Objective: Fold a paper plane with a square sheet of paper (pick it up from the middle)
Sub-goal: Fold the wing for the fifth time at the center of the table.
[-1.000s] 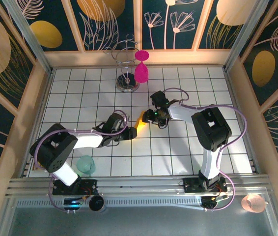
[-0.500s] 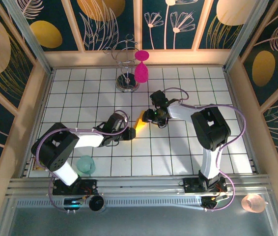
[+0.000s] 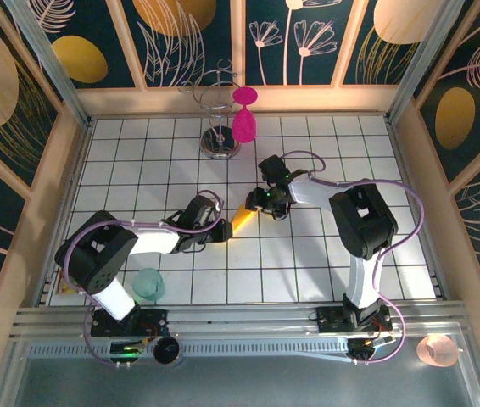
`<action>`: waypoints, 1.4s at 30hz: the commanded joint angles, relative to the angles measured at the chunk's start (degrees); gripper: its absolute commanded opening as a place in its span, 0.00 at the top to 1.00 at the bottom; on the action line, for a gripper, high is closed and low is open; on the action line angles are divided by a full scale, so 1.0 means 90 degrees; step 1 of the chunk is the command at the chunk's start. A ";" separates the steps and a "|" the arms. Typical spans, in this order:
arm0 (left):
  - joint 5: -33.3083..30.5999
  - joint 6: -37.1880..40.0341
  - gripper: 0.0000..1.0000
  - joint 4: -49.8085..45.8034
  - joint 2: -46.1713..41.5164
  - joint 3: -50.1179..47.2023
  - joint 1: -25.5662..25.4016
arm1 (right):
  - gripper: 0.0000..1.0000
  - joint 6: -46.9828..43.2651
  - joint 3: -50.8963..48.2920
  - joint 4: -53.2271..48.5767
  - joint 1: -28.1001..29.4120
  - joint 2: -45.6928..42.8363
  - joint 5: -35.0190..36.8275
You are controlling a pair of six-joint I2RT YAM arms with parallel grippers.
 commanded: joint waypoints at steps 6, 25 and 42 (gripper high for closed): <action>-0.0144 -0.0034 0.82 -0.0173 0.0143 -0.0020 -0.0024 | 0.39 -0.0143 -0.0090 0.0896 0.0072 0.0901 0.0270; -0.0345 -0.0092 0.84 -0.0498 0.0296 0.0107 -0.0023 | 0.43 -0.0120 -0.0067 0.0903 0.0087 0.0832 0.0311; -0.0360 -0.0073 0.85 -0.0555 0.0471 0.0145 -0.0016 | 0.57 0.0313 -0.1319 0.2221 0.0223 -0.1722 -0.0245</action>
